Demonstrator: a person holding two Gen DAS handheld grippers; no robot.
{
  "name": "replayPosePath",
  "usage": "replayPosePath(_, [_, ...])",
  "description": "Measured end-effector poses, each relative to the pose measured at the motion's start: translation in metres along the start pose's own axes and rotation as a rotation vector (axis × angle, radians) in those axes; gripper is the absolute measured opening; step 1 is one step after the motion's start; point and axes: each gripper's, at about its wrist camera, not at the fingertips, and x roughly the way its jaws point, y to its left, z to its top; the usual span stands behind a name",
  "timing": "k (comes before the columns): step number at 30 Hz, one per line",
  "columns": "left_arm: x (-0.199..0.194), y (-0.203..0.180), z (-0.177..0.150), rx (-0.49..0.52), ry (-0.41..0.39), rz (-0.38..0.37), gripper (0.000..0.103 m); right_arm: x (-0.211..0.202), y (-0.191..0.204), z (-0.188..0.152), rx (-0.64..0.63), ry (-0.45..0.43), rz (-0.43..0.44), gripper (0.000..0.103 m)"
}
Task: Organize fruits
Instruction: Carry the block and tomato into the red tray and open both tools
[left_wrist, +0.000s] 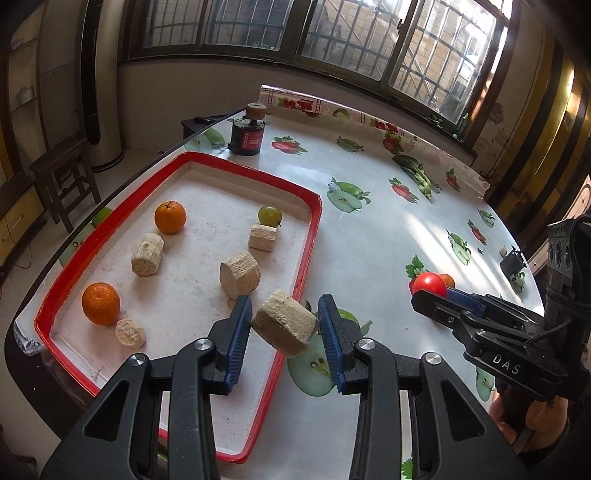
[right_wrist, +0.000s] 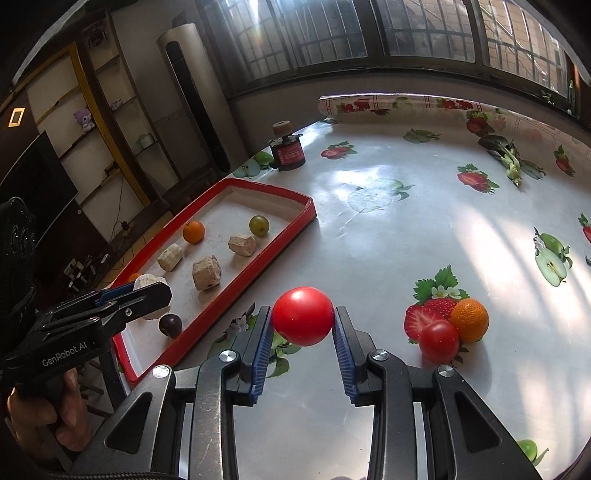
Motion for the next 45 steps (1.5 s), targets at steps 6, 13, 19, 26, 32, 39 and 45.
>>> replayPosePath(6, [0.001,0.013,0.0,-0.019,0.003,0.017,0.035,0.008,0.01,0.004,-0.014,0.01,0.006,0.033])
replayPosePath(13, [0.0,0.036,0.001,-0.047,0.006,0.042,0.035,0.023,0.023,0.01,-0.034,0.028,0.021,0.033])
replayPosePath(19, [0.003,0.058,0.004,-0.072,0.013,0.069,0.035,0.042,0.038,0.023,-0.061,0.043,0.042,0.033])
replayPosePath(26, [0.018,0.074,0.011,-0.079,0.045,0.099,0.035,0.075,0.056,0.046,-0.094,0.065,0.05,0.033])
replayPosePath(32, [0.032,0.077,0.012,-0.077,0.072,0.107,0.035,0.104,0.06,0.06,-0.1,0.09,0.049,0.033])
replayPosePath(39, [0.043,0.075,0.008,-0.07,0.099,0.104,0.035,0.125,0.061,0.064,-0.116,0.115,0.049,0.033])
replayPosePath(45, [0.048,0.079,0.005,-0.09,0.116,0.104,0.035,0.128,0.063,0.064,-0.125,0.118,0.053,0.034])
